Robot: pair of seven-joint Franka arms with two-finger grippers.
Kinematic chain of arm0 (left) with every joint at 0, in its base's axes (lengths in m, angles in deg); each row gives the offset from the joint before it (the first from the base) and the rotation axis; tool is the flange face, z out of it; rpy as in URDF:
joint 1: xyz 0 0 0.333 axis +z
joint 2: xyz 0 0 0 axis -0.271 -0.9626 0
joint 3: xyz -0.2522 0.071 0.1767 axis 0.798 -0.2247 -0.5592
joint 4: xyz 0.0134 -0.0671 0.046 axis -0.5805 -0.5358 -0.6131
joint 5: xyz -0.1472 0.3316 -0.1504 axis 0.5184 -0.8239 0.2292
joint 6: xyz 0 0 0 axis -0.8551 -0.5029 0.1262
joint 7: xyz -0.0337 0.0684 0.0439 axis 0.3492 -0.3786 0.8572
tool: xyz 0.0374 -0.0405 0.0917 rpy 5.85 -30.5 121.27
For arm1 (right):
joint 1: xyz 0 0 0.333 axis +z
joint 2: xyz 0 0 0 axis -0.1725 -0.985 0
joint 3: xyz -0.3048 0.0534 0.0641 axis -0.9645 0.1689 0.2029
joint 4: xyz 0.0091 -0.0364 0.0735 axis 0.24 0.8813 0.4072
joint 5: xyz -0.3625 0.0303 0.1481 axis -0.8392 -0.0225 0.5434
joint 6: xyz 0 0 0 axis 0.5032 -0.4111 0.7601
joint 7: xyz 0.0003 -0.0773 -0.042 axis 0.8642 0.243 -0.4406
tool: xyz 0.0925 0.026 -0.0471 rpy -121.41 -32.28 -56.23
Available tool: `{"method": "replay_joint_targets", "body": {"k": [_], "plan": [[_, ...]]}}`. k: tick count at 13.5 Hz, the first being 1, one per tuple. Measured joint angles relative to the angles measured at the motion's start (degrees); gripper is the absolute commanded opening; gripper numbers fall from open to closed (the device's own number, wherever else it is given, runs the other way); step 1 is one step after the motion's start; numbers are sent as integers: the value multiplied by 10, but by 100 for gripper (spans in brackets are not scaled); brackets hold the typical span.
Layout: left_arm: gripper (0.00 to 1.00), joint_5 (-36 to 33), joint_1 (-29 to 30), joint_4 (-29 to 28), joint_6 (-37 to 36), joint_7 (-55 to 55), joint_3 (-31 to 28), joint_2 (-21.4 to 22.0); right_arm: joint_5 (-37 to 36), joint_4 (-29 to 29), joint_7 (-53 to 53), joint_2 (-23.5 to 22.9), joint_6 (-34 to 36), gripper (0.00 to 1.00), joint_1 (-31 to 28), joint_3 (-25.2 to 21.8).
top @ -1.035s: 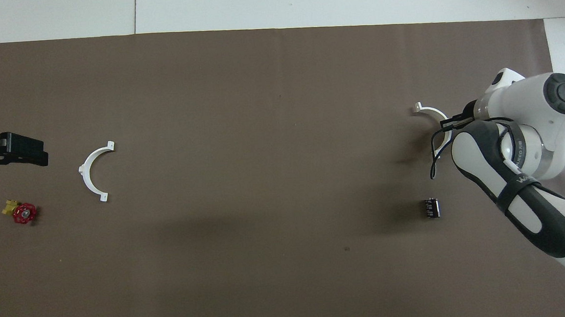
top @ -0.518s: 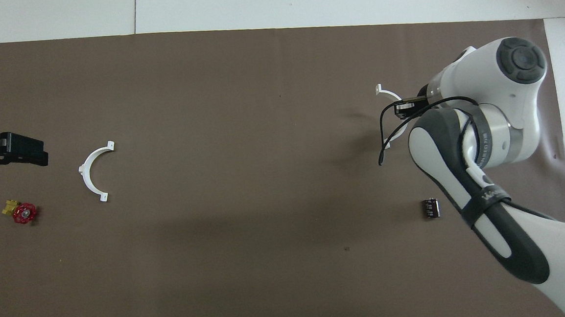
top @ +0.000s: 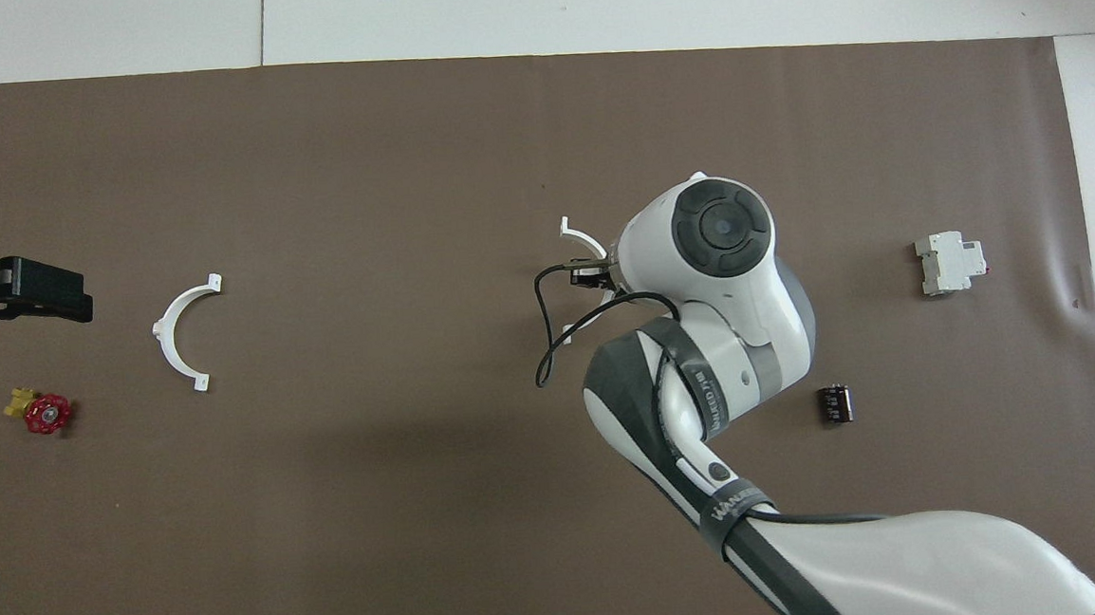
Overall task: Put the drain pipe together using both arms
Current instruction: 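Carry the half-ring with the right gripper to the table center, then release the half-ring and withdraw the right gripper to rest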
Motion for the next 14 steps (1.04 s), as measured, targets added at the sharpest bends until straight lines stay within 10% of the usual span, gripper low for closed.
{"method": "replay_joint_targets", "body": {"k": [12, 13, 14], "plan": [[100, 0, 0, 0, 0, 0, 0, 0, -9, 8, 42, -59, -62, 0, 77, -1], [100, 0, 0, 0, 0, 0, 0, 0, -10, 9, 42, -59, -62, 64, 80, -1], [100, 0, 0, 0, 0, 0, 0, 0, -10, 10, 42, -59, -62, 100, 81, -1]]}}
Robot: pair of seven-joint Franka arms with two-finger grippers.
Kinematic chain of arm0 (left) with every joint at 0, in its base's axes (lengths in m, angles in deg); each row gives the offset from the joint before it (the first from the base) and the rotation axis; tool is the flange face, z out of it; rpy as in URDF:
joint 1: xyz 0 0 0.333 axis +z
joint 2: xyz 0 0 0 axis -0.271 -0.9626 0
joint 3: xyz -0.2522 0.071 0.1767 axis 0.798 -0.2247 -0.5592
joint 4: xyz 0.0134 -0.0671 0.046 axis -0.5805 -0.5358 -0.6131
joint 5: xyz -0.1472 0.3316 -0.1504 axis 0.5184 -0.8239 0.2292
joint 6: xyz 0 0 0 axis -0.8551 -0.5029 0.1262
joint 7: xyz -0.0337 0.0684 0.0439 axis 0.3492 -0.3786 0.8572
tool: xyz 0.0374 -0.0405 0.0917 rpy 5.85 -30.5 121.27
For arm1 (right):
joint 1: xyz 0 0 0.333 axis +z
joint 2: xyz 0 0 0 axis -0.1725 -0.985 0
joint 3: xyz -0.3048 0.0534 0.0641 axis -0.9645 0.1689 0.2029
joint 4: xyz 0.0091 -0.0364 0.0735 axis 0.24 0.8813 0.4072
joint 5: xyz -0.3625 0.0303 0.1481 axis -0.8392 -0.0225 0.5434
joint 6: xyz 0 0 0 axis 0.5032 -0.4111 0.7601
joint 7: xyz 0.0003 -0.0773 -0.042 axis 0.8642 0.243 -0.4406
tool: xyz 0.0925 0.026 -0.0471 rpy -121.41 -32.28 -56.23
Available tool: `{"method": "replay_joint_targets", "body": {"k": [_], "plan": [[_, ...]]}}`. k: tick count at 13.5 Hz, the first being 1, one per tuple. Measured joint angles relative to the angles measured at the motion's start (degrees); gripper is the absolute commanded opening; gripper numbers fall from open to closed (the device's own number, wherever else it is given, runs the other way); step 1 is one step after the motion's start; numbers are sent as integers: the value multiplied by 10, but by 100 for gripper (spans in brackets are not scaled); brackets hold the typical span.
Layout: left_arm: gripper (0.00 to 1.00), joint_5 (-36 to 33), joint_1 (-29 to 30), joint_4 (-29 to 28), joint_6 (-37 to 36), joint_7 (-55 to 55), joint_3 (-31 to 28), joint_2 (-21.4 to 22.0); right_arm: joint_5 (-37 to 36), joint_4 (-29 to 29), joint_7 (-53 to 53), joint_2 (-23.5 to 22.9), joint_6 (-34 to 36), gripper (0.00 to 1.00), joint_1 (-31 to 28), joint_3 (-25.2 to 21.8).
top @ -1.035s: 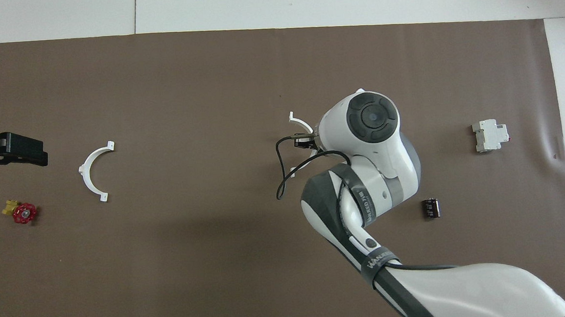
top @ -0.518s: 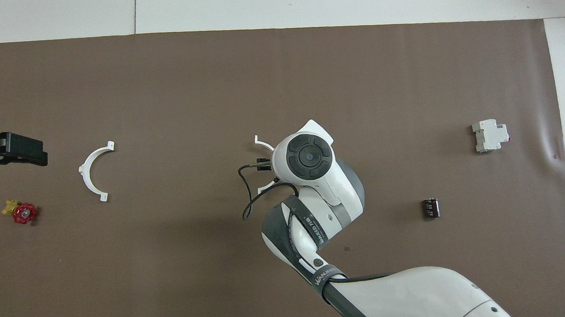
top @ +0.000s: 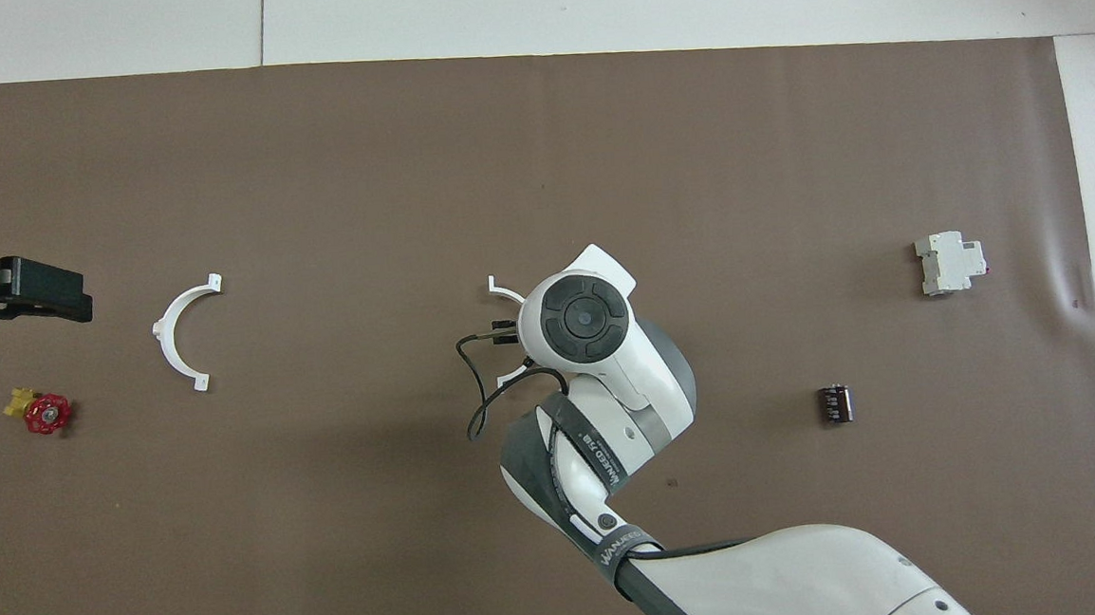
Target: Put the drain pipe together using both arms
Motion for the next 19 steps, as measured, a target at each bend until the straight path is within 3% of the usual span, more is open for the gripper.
{"method": "replay_joint_targets", "body": {"k": [5, 8, 11, 13, 16, 19], "plan": [[100, 0, 0, 0, 0, 0, 0, 0, -18, -5, 8, 11, 18, 100, 0, -3], [100, 0, 1, -23, 39, 0, -3, 5, -23, -13, 9, 73, 83, 100, -21, -14], [100, 0, 14, -130, 159, -4, -9, 37, -26, -13, -22, 138, 140, 100, -93, -16], [100, 0, 29, -166, 199, -11, -11, 42, -26, -12, -72, 165, 172, 100, -152, -17], [100, 0, 40, -195, 260, -44, -11, 7, -25, -12, -149, 195, 238, 100, -240, -17], [100, 0, 47, -262, 390, -78, -11, -43, -25, -10, -222, 206, 294, 100, -312, -17]]}}
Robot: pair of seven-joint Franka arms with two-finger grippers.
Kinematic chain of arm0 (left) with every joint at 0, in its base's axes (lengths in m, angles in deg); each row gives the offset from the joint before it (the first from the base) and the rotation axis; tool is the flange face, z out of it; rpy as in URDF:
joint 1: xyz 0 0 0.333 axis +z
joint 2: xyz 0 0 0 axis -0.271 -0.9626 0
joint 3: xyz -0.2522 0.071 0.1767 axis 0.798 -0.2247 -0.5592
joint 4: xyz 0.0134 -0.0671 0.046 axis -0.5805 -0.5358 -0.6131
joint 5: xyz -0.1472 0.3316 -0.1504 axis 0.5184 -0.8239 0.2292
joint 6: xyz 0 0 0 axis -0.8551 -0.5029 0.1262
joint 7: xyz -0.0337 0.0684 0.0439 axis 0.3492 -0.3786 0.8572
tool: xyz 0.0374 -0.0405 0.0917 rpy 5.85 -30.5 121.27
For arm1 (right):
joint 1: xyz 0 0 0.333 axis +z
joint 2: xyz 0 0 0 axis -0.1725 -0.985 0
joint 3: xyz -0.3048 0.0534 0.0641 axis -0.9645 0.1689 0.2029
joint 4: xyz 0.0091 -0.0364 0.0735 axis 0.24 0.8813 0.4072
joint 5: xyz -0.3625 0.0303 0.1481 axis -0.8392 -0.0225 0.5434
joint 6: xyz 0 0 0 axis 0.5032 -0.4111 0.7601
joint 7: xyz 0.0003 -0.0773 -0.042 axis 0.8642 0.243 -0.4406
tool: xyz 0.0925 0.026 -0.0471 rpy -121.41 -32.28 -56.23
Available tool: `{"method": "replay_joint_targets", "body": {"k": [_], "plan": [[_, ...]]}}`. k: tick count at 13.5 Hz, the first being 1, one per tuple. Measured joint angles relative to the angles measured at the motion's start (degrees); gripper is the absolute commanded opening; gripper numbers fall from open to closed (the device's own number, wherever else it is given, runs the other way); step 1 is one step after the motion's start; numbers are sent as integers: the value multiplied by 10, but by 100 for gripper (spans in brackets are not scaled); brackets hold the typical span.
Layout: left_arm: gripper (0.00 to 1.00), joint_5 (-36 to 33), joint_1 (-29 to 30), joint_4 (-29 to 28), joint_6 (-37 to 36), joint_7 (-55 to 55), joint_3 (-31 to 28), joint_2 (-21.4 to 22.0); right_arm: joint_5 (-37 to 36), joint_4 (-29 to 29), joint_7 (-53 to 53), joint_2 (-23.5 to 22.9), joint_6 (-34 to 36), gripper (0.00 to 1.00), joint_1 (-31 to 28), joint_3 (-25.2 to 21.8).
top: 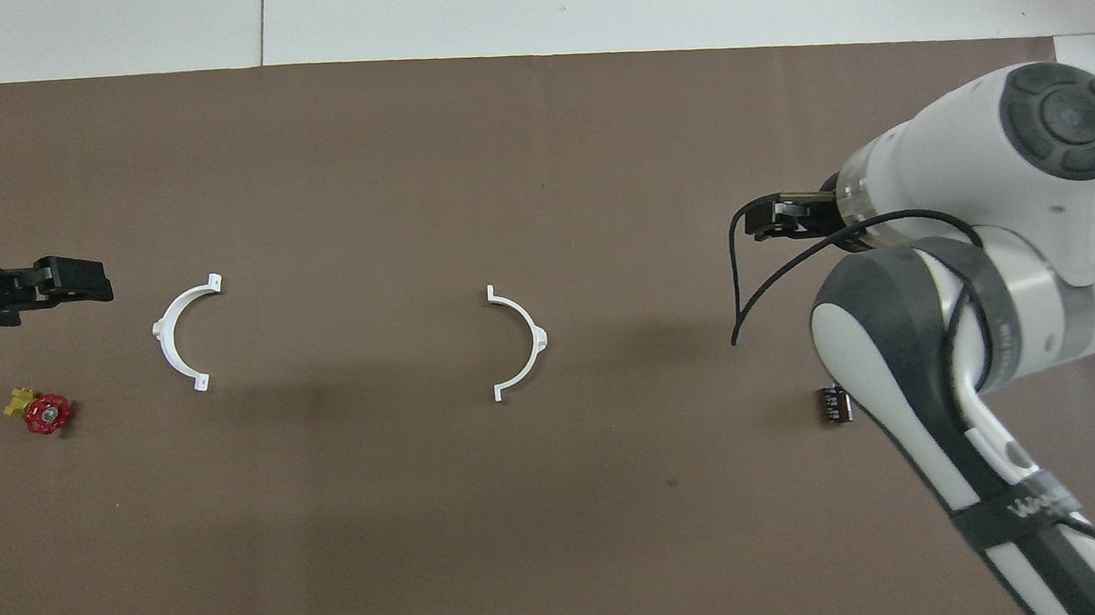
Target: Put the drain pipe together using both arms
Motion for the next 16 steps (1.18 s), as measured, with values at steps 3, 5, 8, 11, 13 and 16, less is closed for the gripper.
{"method": "replay_joint_targets", "body": {"k": [3, 5, 8, 11, 13, 16], "plan": [[100, 0, 10, -79, 83, -3, 0, -7, 0, -2, -61, 8, 6, 100, -48, 0], [100, 0, 10, -107, 111, -8, 1, -14, 0, -13, -97, 29, 34, 100, -66, 0], [100, 0, 10, -124, 127, -9, 1, -25, -1, -75, -112, 58, 145, 100, -77, 0], [100, 0, 10, -133, 146, -9, 3, -31, -14, -140, -143, 67, 231, 100, -76, 9], [100, 0, 8, -142, 173, -5, 3, -41, -18, -149, -162, 68, 241, 100, -73, 13], [100, -7, 8, -143, 198, 65, 3, -54, -18, -149, -165, 67, 241, 100, -77, 9]]}}
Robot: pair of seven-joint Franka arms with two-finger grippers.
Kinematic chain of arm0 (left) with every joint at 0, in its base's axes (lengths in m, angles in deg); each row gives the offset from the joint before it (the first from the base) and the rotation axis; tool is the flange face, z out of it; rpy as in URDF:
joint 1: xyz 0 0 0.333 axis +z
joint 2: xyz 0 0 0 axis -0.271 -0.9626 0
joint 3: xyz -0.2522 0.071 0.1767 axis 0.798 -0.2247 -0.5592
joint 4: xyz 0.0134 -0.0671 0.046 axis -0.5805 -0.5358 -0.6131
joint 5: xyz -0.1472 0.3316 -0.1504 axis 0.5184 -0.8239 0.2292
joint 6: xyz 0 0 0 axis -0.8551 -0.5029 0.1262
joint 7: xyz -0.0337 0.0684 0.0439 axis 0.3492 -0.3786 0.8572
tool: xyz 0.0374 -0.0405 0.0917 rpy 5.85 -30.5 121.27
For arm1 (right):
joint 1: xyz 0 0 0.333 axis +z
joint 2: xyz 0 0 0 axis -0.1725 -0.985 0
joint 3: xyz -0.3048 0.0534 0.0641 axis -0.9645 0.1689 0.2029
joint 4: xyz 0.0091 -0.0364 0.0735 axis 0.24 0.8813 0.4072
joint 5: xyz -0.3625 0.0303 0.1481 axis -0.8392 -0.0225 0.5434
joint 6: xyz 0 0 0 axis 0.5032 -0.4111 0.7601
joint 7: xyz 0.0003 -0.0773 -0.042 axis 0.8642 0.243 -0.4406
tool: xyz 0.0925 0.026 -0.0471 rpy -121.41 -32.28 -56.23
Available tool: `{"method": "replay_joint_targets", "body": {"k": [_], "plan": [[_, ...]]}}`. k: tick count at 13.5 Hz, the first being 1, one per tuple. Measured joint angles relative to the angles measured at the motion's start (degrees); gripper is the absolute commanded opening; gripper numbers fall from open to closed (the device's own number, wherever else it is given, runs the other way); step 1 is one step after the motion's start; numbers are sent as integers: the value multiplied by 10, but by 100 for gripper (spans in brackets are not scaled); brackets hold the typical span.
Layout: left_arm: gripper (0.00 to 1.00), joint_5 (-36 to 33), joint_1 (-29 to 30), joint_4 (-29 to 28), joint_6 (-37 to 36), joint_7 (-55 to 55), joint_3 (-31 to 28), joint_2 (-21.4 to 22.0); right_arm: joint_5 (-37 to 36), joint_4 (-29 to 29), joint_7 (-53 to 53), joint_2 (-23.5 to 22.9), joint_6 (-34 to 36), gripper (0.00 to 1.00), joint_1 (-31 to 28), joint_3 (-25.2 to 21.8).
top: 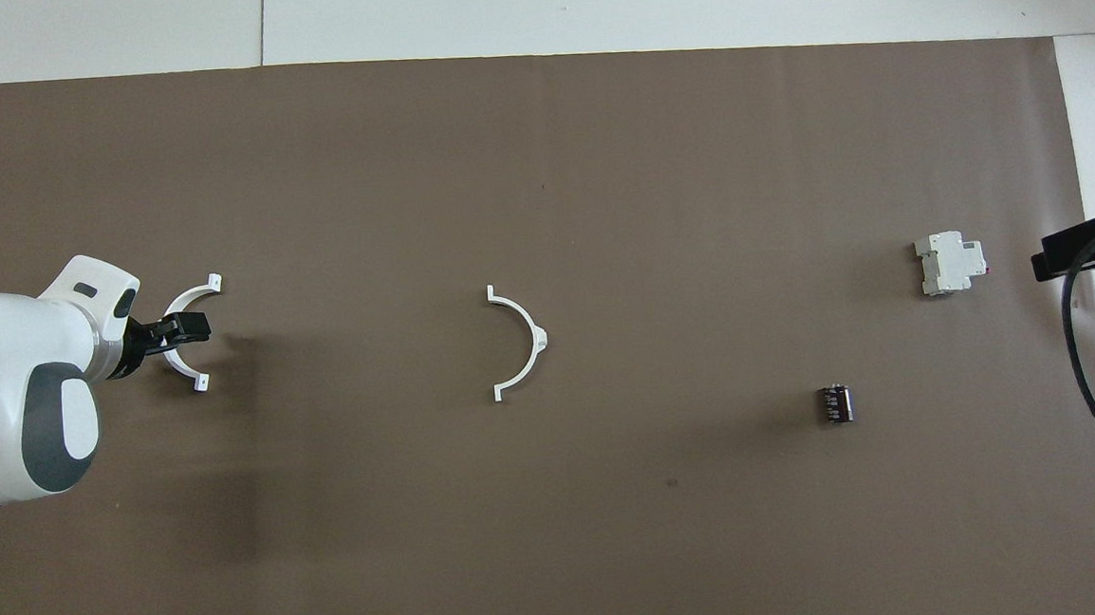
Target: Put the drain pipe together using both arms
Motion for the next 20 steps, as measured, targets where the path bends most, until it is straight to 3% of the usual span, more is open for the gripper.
{"method": "replay_joint_targets", "body": {"k": [8, 10, 12, 13, 18, 20], "plan": [[100, -1, 1, 1, 10, 27, -1, -2, 0, -1, 0, 0, -5, 100, 8, 4], [67, -1, 0, 1, 12, 26, -1, -5, 0, 9, 0, 2, -14, 100, 13, 5], [9, -1, 0, 1, 17, 25, 0, -10, 1, 18, 0, 3, -22, 100, 13, 5], [0, -1, 0, 1, 17, 25, 1, -11, 3, 24, 2, 6, -25, 100, 13, 5], [0, -1, -2, 8, 10, 23, 5, -10, 4, 54, 3, 22, -42, 100, 14, 5], [0, -1, -2, 38, -43, 18, 5, -10, 4, 55, 3, 24, -43, 100, 14, 5]]}}
